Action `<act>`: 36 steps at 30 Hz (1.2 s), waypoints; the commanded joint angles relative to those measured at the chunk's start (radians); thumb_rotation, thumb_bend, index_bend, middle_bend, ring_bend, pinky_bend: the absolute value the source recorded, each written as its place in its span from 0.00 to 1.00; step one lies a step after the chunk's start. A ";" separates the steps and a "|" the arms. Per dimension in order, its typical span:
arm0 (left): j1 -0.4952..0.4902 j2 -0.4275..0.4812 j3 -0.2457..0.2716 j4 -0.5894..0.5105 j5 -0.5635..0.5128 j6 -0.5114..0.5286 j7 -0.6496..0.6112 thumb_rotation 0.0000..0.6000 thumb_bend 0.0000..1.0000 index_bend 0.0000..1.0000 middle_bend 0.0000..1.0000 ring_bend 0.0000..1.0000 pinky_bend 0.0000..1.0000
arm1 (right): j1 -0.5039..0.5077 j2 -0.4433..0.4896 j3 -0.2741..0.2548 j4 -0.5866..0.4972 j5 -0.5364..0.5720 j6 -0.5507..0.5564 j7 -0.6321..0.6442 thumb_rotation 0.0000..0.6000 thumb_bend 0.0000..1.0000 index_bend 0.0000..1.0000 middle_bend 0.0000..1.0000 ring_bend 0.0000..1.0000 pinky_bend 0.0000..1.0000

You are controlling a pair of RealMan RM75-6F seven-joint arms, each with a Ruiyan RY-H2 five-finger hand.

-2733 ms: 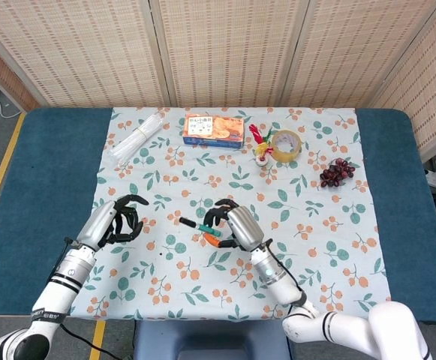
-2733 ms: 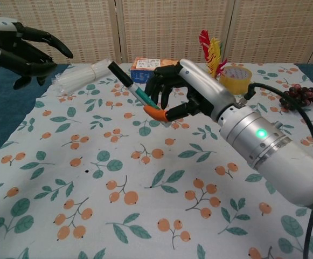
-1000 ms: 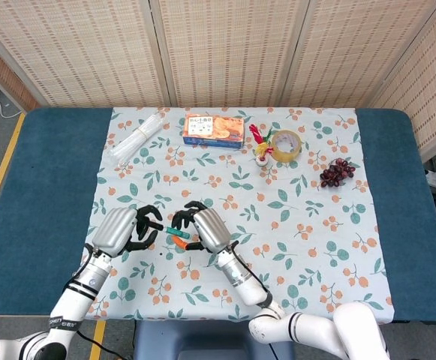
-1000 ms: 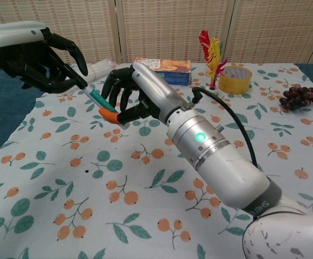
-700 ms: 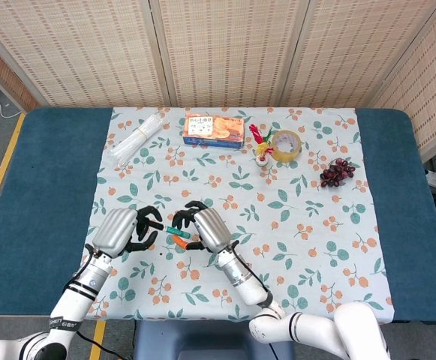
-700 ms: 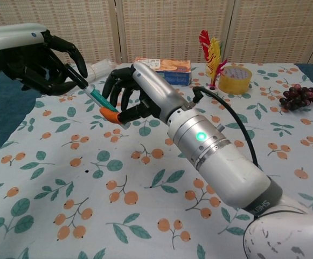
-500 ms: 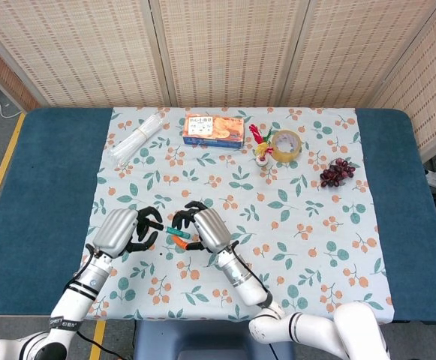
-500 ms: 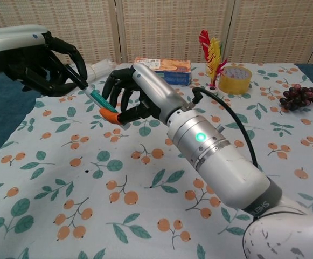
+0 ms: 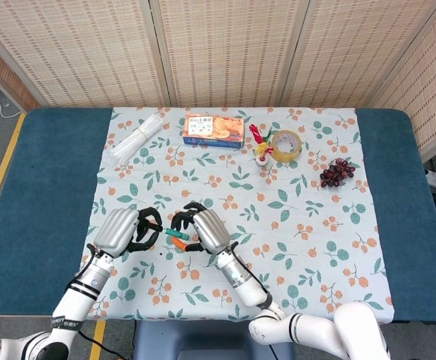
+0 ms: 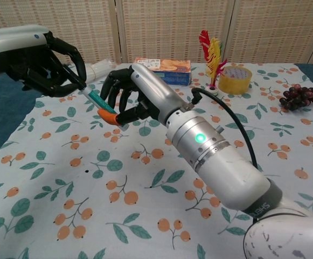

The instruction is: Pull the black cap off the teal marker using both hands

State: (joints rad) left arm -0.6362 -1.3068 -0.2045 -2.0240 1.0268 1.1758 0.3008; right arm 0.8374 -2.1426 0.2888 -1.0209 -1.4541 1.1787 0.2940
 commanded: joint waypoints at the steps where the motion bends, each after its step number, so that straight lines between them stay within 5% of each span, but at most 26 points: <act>1: 0.003 0.002 0.000 -0.004 0.004 0.000 -0.007 1.00 0.43 0.56 0.88 0.65 0.84 | 0.000 -0.001 0.001 0.000 0.002 -0.001 -0.001 1.00 0.40 0.91 0.80 0.55 0.26; 12: 0.010 -0.007 -0.010 -0.016 -0.014 0.010 -0.033 1.00 0.74 0.74 1.00 0.76 0.91 | -0.003 0.000 0.002 0.003 0.001 0.001 0.000 1.00 0.40 0.91 0.80 0.55 0.26; 23: 0.025 0.033 -0.046 -0.019 -0.025 0.004 -0.121 1.00 0.74 0.75 1.00 0.77 0.93 | -0.036 0.063 -0.029 -0.002 -0.011 0.012 -0.020 1.00 0.40 0.91 0.80 0.55 0.26; 36: 0.001 -0.137 0.089 0.217 -0.081 -0.028 0.096 1.00 0.64 0.75 0.99 0.77 0.93 | -0.073 0.263 -0.150 -0.059 -0.059 -0.066 -0.254 1.00 0.40 0.91 0.80 0.55 0.26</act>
State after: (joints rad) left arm -0.6261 -1.4084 -0.1377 -1.8429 0.9675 1.1585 0.3678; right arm 0.7728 -1.9134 0.1635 -1.0595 -1.5062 1.1373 0.0853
